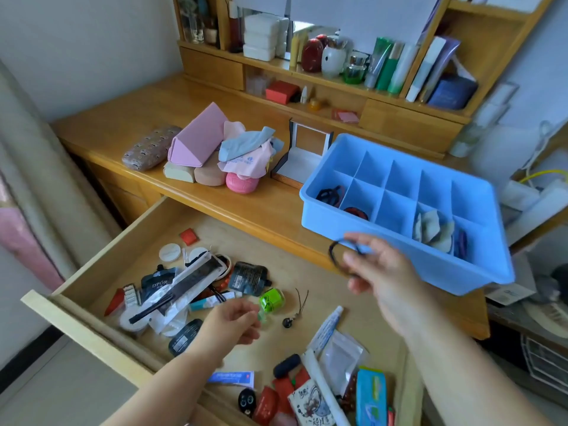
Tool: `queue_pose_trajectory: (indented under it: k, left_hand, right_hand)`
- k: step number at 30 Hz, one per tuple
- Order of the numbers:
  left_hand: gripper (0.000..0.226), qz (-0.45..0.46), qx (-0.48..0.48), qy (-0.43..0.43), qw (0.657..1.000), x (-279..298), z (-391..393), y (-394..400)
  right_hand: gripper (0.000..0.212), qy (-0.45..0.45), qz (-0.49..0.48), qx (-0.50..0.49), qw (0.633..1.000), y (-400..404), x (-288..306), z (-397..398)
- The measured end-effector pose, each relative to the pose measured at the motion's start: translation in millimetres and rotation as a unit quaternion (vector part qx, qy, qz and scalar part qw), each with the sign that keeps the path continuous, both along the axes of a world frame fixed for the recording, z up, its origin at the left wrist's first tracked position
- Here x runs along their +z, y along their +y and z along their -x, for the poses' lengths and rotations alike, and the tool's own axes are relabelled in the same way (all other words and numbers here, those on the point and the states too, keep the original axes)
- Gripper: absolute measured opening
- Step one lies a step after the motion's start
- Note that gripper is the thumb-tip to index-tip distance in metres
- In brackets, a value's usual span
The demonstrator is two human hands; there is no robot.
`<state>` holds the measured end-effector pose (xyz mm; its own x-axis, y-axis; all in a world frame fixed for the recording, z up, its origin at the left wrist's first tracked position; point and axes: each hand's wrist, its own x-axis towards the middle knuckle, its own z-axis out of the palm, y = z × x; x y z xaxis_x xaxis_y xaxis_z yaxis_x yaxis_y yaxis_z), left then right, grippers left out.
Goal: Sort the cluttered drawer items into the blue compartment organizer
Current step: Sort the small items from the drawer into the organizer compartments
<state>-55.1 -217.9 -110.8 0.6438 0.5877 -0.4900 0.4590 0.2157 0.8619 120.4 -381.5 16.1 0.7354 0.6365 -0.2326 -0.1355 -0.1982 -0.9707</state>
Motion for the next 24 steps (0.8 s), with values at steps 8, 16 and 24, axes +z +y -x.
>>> queue_pose_trajectory:
  k: [8, 16, 24]
  left_hand:
    - [0.015, -0.097, -0.024, 0.039, 0.994, -17.5, -0.9, 1.7]
    - [0.014, -0.152, -0.046, 0.057, 0.986, -16.7, 3.9, 6.2]
    - [0.014, -0.293, -0.189, 0.077, 0.934, -9.5, 2.7, -13.2]
  right_hand:
    - [0.012, -0.325, 0.072, -0.085, 0.939, 84.5, 51.6, -96.0]
    - [0.051, -0.466, 0.336, 0.121, 0.810, 106.1, 24.1, -79.4]
    - [0.035, -0.718, 0.093, 0.107, 0.682, 30.0, 8.1, -25.7]
